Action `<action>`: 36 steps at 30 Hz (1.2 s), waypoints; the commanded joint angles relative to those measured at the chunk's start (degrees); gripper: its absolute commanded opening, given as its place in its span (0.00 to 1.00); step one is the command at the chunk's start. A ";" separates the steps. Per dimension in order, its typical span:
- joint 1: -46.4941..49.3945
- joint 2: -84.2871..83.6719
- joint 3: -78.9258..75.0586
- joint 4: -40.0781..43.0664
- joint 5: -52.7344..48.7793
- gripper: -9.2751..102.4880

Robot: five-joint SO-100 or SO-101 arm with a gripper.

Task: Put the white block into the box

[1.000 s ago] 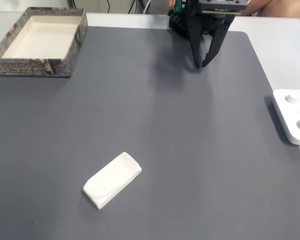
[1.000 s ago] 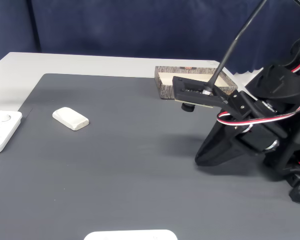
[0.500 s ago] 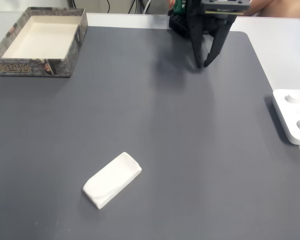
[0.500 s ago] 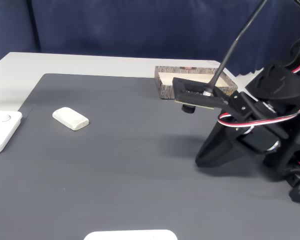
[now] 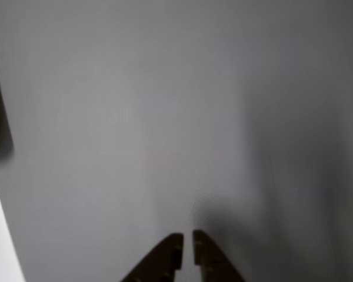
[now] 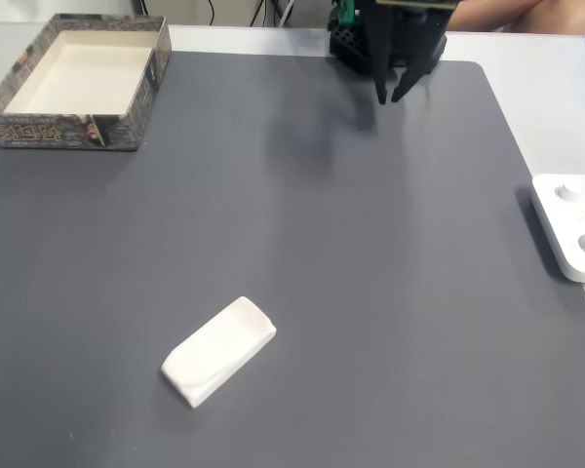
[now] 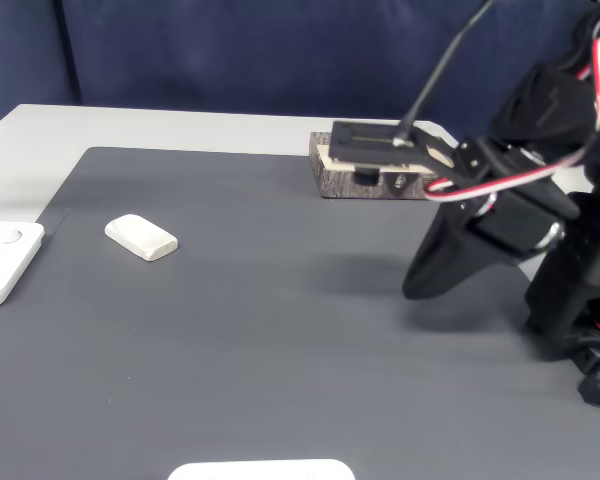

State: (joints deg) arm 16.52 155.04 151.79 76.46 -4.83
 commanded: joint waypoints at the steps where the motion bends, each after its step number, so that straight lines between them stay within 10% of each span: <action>1: 2.90 -9.32 -12.39 2.64 -0.70 0.07; 36: 7.21 -86.48 -84.81 3.78 -3.60 0.07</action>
State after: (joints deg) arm 23.91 70.93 76.20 80.16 -7.65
